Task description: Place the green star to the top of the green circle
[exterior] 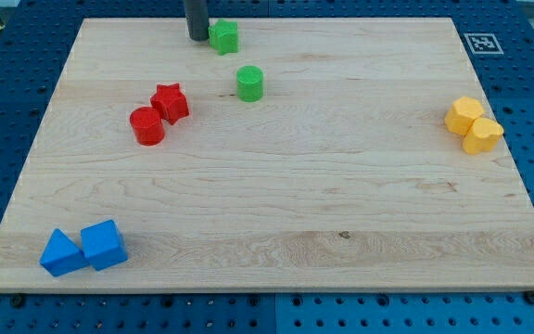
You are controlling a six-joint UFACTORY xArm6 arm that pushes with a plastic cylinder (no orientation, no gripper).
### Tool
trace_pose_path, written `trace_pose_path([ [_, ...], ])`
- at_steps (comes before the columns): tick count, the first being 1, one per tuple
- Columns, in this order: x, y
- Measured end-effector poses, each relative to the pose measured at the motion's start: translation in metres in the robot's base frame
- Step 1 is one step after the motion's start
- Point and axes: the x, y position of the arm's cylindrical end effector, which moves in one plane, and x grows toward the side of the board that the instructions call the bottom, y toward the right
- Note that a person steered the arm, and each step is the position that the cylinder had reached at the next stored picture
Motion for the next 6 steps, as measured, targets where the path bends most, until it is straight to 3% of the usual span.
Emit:
trace_pose_path([
  [2,-0.002,0.053],
  [4,0.030,0.067],
  [6,-0.015,0.065],
])
